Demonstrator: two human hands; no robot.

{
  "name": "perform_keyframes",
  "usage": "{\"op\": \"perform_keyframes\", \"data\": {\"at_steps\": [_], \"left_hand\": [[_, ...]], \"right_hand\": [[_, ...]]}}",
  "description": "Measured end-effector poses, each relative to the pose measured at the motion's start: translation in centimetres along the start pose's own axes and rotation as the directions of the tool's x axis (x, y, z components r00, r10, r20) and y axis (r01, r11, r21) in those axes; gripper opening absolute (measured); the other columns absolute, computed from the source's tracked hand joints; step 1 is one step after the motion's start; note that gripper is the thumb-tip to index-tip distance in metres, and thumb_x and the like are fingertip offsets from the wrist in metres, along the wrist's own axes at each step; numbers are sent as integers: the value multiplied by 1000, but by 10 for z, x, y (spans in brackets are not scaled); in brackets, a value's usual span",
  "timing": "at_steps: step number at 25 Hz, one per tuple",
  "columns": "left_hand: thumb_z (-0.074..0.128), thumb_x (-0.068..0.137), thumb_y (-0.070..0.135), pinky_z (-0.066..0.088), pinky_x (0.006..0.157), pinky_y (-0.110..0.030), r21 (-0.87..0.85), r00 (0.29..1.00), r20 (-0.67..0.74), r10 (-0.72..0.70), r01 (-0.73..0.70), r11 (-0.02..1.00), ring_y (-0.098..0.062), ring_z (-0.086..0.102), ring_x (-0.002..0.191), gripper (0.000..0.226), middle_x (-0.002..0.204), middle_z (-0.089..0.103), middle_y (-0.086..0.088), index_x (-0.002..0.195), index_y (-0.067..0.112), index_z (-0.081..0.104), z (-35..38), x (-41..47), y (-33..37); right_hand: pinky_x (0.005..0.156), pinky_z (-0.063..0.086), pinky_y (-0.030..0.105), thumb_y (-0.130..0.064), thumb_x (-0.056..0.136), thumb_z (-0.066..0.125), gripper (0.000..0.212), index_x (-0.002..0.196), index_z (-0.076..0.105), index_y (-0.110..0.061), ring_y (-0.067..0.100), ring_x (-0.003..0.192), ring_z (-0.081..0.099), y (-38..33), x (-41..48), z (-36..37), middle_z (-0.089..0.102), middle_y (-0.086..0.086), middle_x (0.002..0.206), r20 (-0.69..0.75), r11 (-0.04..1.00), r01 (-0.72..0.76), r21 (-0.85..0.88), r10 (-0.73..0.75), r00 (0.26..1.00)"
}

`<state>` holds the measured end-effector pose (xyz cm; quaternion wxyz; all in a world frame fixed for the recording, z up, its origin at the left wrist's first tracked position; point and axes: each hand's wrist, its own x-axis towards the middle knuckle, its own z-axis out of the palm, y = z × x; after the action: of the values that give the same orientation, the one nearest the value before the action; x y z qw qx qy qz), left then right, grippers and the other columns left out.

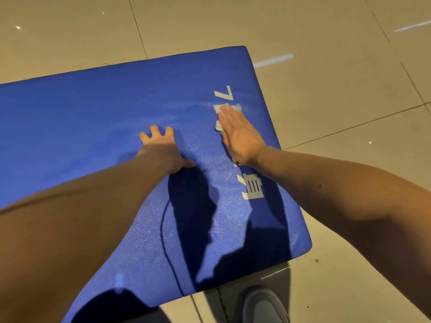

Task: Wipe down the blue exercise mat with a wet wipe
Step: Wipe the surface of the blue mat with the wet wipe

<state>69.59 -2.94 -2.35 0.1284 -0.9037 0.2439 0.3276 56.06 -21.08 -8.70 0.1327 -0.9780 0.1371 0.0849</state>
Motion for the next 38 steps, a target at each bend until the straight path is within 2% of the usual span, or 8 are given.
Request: {"op": "perform_keyframes", "data": {"at_steps": [4, 9, 11, 17, 26, 28, 34, 38], "left_hand": [[80, 69, 68, 43, 100, -60, -56, 994, -101, -35, 30, 998, -34, 6, 150, 116, 162, 3, -4, 155, 21, 17, -18, 16, -8], [78, 69, 70, 28, 112, -69, -74, 1000, -1, -15, 14, 997, -34, -14, 153, 132, 166, -19, 0, 159, 34, -10, -18, 30, -13], [77, 68, 74, 28, 112, -68, -59, 1000, -17, 4, -5, 998, -35, -14, 153, 132, 166, -18, -1, 159, 33, -11, -16, 30, -14], [75, 65, 78, 36, 108, -67, -17, 998, -56, 11, -12, 1000, -38, -9, 152, 135, 165, -14, -3, 159, 33, -10, -13, 32, -16], [76, 64, 78, 35, 110, -66, -11, 999, -50, 5, -6, 1000, -38, -10, 152, 137, 166, -16, -3, 159, 34, -11, -15, 31, -15], [77, 63, 77, 35, 109, -66, -16, 999, -52, 6, -7, 1000, -38, -10, 152, 137, 166, -16, -3, 159, 34, -11, -15, 31, -14], [79, 63, 74, 37, 108, -66, -32, 999, -38, -9, 8, 999, -36, -12, 152, 137, 166, -18, -1, 159, 35, -11, -16, 32, -14], [80, 63, 74, 36, 109, -66, -43, 999, -40, -6, 4, 999, -36, -12, 152, 137, 166, -18, 0, 159, 36, -11, -17, 32, -15]], "right_hand": [[122, 14, 44, -28, 103, 29, 59, 155, 14, -5, 36, 150, 16, 42, 8, -17, 20, 19, 161, -71, 970, -236, -64, 231, 970], [123, 3, 52, -32, 106, 19, 61, 157, 4, -5, 38, 152, -5, 20, 26, -17, -3, 14, 166, -52, 865, -503, -3, 502, 863], [121, -2, 56, -33, 105, 21, 60, 158, 9, -8, 40, 151, -6, -10, 36, -7, -2, 12, 166, -80, 876, -482, 31, 482, 872], [125, 4, 47, -29, 107, 25, 58, 157, 14, 0, 33, 153, 0, -36, 47, 1, 7, 17, 165, -49, 999, -42, -16, 41, 998], [124, 2, 48, -27, 105, 17, 61, 155, 2, 5, 37, 152, -6, 32, 70, -28, -4, 21, 164, -64, 848, -529, -41, 526, 848], [124, 6, 49, -25, 105, 21, 60, 154, 9, 7, 39, 152, 0, 3, 77, -20, 3, 24, 164, -98, 875, -483, 31, 484, 870], [125, 6, 44, -27, 105, 25, 58, 155, 19, 3, 35, 152, 9, -19, 74, -4, 13, 19, 164, -52, 999, 38, -4, -39, 998], [119, 17, 41, -20, 98, 37, 62, 154, 16, -4, 41, 145, 23, 48, 79, -32, 22, 21, 159, -125, 967, -249, -44, 242, 962]]}}
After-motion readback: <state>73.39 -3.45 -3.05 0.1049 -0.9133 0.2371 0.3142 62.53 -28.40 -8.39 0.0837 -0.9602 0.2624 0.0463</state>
